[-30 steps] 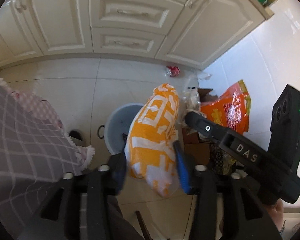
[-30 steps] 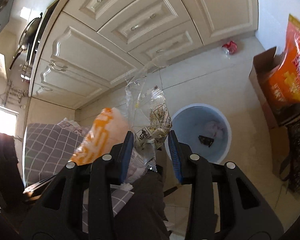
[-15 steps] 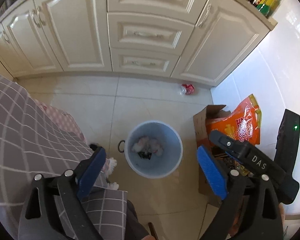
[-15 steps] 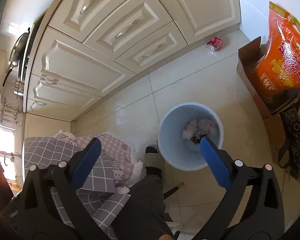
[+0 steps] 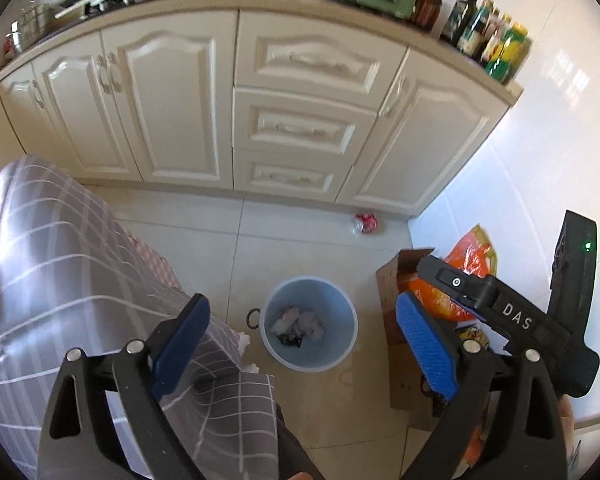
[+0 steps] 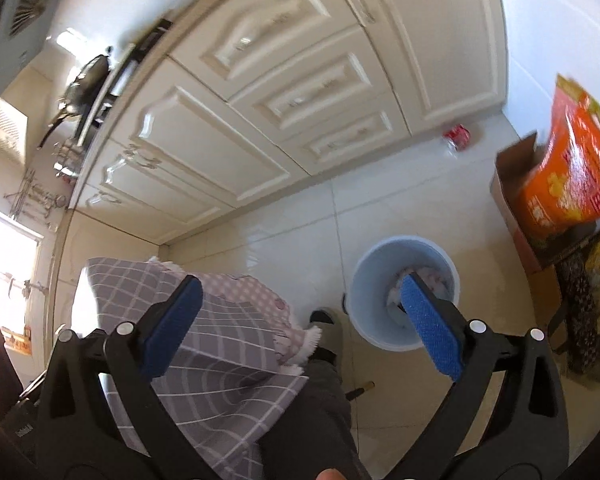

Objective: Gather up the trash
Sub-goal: 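Return both open tools to the table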

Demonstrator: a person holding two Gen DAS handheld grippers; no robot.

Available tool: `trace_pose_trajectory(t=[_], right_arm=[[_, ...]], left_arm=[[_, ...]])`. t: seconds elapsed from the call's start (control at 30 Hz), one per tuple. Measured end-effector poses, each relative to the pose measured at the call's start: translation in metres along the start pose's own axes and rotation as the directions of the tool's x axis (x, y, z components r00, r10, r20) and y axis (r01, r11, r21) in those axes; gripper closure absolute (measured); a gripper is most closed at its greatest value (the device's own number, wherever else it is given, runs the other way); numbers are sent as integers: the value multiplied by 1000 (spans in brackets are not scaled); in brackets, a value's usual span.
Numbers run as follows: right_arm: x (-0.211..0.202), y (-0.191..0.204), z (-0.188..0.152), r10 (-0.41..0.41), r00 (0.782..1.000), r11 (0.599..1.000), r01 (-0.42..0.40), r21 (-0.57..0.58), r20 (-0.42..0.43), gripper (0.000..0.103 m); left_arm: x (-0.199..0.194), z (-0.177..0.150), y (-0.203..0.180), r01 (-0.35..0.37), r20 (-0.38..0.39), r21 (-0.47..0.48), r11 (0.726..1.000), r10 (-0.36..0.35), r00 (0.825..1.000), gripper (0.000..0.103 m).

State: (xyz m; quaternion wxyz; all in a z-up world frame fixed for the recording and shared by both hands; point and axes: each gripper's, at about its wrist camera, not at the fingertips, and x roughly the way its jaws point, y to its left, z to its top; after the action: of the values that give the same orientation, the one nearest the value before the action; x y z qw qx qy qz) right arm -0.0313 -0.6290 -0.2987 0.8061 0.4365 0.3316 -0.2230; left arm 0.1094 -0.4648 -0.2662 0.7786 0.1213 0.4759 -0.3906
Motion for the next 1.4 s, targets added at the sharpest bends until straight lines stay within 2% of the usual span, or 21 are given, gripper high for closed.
trace_pose_trajectory(t=[0.2,0.33,0.63,0.93,1.2,1.4], right_arm=[[-32,57,-4,50,998,994,-45,-103,49,6],[-47,92,-11,91,994,982,-79,-172,67,6],[-71,166,-35,181,981,941,-150,-303,76,6],[-92,246,-69,283,958,861,-231,-454,49,6],[-98,306,-108,332,943,778,-265,-569,15,6],[-94,344,-141,346,938,712,-287,-641,-36,6]], left_arm=[[-57,-2,15,-16,109,-5,1000,16,994,11],[-96,-6,31,-34,181,-13,999,35,983,11],[-176,-20,68,-73,328,-55,996,87,941,11],[-245,-54,112,-140,437,-123,983,180,881,11],[-286,-92,165,-191,467,-235,953,283,838,11],[-306,-124,203,-232,461,-292,928,349,816,11]])
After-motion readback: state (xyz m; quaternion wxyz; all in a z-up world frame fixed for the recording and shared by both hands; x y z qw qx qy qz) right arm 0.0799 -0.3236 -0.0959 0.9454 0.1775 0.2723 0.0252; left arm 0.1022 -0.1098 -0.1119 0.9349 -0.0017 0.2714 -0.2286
